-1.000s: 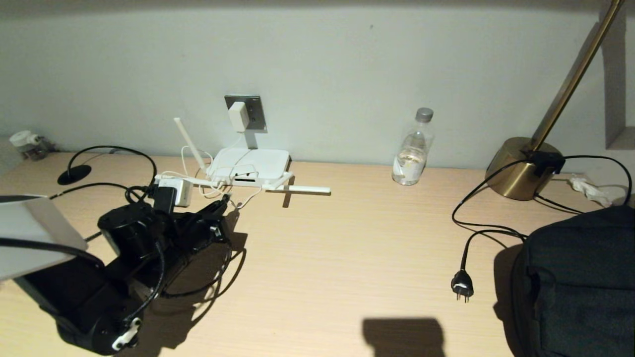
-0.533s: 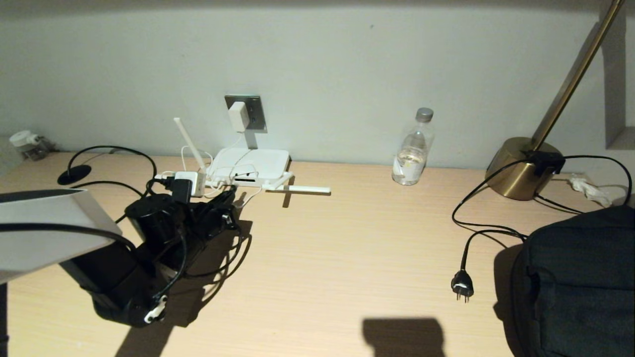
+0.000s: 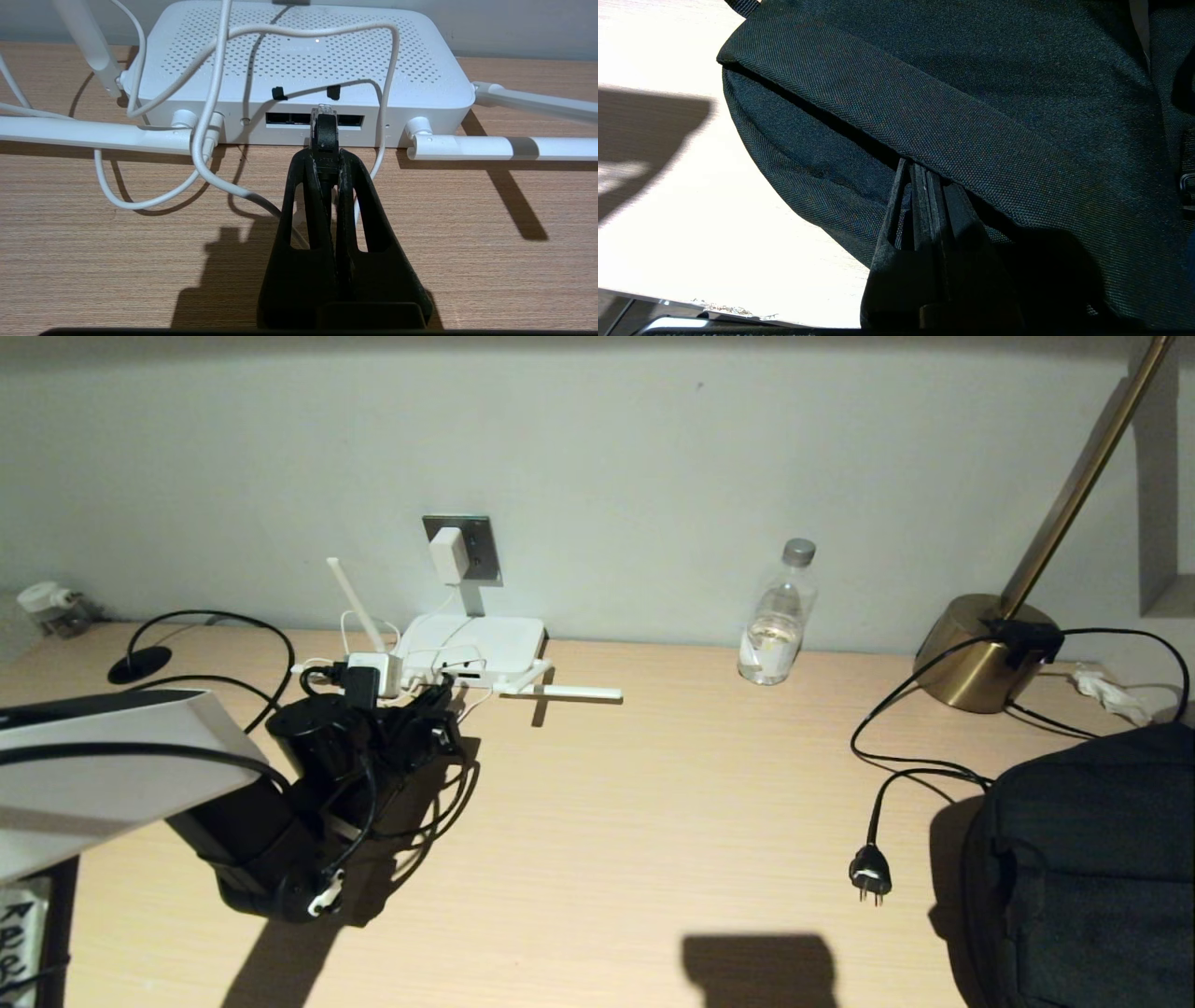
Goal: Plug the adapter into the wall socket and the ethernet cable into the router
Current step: Align cable and router interface, then plug cable into router interface
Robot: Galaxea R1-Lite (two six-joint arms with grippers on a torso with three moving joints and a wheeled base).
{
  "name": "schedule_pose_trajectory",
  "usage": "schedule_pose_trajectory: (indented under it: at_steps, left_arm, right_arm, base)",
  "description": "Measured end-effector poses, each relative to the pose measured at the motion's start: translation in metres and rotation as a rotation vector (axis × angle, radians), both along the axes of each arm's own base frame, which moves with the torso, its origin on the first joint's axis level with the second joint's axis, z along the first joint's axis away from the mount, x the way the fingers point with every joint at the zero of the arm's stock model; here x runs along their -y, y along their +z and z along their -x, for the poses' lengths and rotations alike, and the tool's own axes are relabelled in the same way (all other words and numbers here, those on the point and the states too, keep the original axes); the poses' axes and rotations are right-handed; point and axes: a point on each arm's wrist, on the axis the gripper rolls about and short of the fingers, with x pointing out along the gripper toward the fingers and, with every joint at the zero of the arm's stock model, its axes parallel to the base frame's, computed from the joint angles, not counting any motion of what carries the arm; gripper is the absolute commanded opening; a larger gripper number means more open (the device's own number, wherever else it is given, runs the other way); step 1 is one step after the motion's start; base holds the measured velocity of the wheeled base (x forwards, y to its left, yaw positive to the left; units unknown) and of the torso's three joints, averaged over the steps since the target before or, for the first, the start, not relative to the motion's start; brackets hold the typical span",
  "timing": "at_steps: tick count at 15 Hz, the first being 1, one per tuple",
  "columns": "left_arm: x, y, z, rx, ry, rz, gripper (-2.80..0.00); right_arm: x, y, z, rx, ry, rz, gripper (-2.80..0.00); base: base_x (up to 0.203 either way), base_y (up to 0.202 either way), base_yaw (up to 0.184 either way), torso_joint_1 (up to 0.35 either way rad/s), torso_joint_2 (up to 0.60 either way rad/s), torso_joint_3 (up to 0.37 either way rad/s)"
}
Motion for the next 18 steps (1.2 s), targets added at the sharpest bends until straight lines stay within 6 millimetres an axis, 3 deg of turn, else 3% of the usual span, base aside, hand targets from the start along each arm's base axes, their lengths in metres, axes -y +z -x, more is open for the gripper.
schedule_pose_trajectory:
  at_steps: [18]
  left_arm:
    - [0.005, -0.015, -0.019, 0.0, -0.004, 0.002, -2.8]
  right_arm:
    - [0.0, 0.0, 0.0, 0.001, 0.0, -0.001, -2.8]
  base:
    - [0.0, 0.0, 0.0, 0.0, 0.0, 0.0]
